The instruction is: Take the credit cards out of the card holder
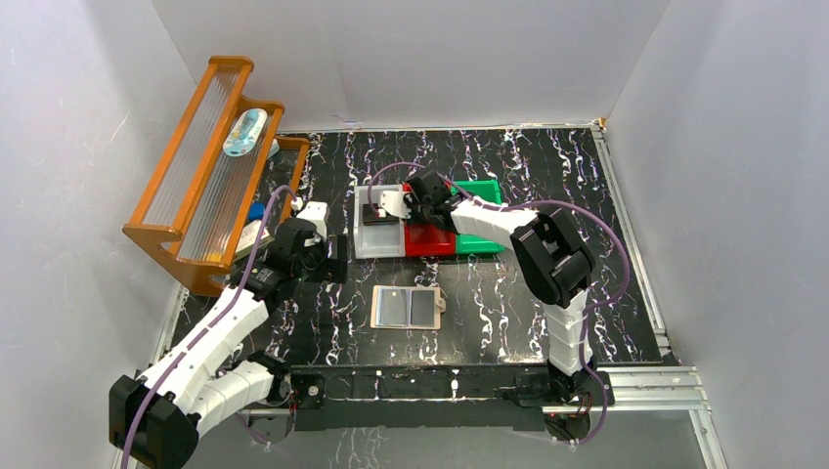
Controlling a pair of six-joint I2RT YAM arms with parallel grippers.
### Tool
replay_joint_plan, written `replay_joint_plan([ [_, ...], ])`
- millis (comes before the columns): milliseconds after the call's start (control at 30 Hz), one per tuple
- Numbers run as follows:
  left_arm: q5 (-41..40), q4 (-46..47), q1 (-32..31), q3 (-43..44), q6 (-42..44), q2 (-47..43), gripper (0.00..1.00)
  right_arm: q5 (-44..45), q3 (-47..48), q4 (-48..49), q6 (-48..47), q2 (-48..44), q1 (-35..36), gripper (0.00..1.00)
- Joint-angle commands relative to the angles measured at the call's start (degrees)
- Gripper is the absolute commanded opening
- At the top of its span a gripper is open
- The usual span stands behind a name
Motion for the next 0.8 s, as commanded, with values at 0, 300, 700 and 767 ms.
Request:
replay_joint_plan([
  [0,-1.87,-0.95,0.20,1.46,0.18,-0.73,0.98,-1.15,-0.77,0.05,0.25,-1.18,-0.15,0.32],
  [300,-0.70,-0.95,0.20,1.44,0.60,-1.94,0.98,2.14,-0.17,3.27,0.09,-0.11,-0.19,0.45],
  [700,-0.21,-0.86,0.20,1.19,0.94,-2.82,0.98,3.47,4.12,4.94,10.81,-0.17,0.10,0.46],
  [767,-0.28,-0.86,0.20,1.22,0.95,-2.73,0.98,0.94,3.13,5.36,15.40,-2.90,0.14,0.46],
])
